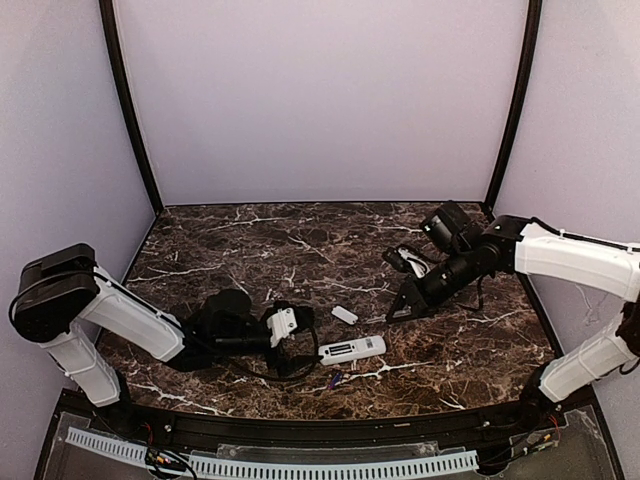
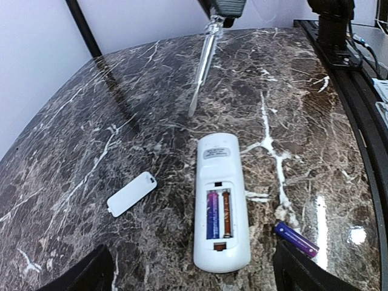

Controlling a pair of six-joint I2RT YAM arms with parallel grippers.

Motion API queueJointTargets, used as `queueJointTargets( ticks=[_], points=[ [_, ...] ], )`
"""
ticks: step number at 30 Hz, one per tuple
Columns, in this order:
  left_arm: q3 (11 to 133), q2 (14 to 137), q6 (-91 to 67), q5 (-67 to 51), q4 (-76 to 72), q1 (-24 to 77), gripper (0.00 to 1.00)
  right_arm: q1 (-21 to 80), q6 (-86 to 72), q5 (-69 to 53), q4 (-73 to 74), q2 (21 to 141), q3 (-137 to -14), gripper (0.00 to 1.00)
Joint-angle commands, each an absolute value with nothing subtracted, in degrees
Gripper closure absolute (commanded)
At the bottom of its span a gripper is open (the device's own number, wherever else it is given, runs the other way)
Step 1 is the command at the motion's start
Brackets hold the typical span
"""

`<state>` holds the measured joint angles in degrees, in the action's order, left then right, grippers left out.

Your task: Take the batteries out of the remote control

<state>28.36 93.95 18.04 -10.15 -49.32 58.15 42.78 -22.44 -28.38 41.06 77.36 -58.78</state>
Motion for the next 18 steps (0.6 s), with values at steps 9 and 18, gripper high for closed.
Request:
queueJointTargets(
  ticks=[9, 18],
  points=[
    [35.0, 94.8, 20.2, -20.0, -32.4, 57.8, 0.14, 49.0, -25.9, -23.2, 44.6, 84.7, -64.3, 1.00],
    [38.8, 99.5, 19.7, -18.8, -29.9, 57.7, 0.28, 49.4, -25.1, -22.6, 44.7, 87.6, -66.2, 1.00]
  ],
)
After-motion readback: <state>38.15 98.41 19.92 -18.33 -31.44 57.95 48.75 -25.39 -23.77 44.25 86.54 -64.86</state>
